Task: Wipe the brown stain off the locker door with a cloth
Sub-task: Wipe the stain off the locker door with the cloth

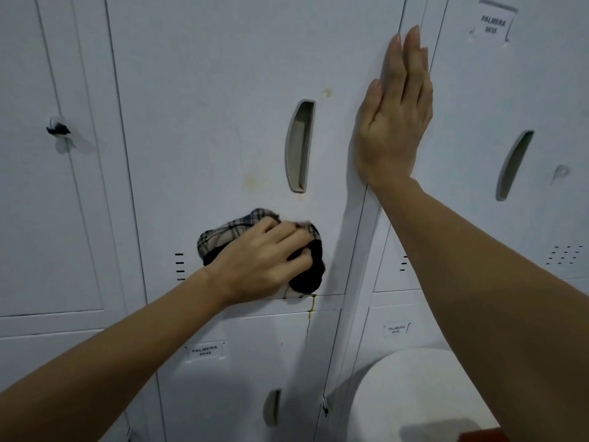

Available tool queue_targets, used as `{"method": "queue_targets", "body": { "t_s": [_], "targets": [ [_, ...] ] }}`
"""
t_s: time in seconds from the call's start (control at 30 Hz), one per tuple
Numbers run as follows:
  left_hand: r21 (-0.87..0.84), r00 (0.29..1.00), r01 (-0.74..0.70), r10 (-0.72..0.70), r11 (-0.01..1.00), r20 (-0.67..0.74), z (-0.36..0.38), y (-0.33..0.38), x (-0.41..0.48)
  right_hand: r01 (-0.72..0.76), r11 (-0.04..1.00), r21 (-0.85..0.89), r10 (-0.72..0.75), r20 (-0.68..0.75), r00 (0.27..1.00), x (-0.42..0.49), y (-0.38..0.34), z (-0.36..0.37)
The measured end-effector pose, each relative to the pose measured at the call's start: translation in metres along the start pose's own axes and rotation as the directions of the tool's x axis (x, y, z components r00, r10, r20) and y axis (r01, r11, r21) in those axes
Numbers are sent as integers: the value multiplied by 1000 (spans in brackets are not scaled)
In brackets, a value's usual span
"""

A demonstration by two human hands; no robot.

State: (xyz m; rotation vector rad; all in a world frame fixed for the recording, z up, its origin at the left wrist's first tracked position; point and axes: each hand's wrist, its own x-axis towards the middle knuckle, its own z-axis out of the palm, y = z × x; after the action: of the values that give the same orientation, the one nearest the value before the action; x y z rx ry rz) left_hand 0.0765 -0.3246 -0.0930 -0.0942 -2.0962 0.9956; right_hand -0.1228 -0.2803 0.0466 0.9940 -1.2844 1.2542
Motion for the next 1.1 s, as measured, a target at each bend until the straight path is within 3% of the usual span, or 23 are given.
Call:
{"method": "queue_targets", "body": {
  "t_s": [0.07,0.13,0.2,0.27,0.37,0.47,0.63,0.73,0.87,0.97,1.1],
  "targets": [
    [-47,996,-75,77,996,37,0,2,-7,3,1000,5,-3,-16,1000,0,-1,1],
    [-49,999,-47,46,998,-13,-8,5,-9,1,1000,5,0,-21,1000,0,-2,2],
    [6,981,65,-63,998,-182,-25,6,-1,-2,1000,0,2,-14,1000,0,0,2],
    [79,903,217,-169,973,-395,-42,-1,20,-5,1000,8,5,-7,1000,-2,1,2],
    [208,806,342,-172,916,-567,-46,-18,54,-3,1000,21,3,-18,1000,-2,0,1],
    [280,847,299,-118,912,-519,-24,-23,58,-2,1000,23,2,-36,999,0,0,2],
    [157,973,165,-134,974,-188,11,6,-1,10,1000,8,-10,-53,999,0,3,3],
    [55,990,136,-133,989,-54,9,23,-21,17,1000,6,-17,-61,998,0,2,4],
    [-186,948,311,-318,932,-12,-13,26,-21,7,1000,22,-6,-60,998,0,0,4],
    [-189,906,391,-413,901,-92,-45,22,-17,-3,1000,19,4,-55,998,-1,0,3],
    [-87,756,469,-451,879,-474,-84,-15,13,-10,1000,22,11,-33,999,0,-2,2]
  ]
}}
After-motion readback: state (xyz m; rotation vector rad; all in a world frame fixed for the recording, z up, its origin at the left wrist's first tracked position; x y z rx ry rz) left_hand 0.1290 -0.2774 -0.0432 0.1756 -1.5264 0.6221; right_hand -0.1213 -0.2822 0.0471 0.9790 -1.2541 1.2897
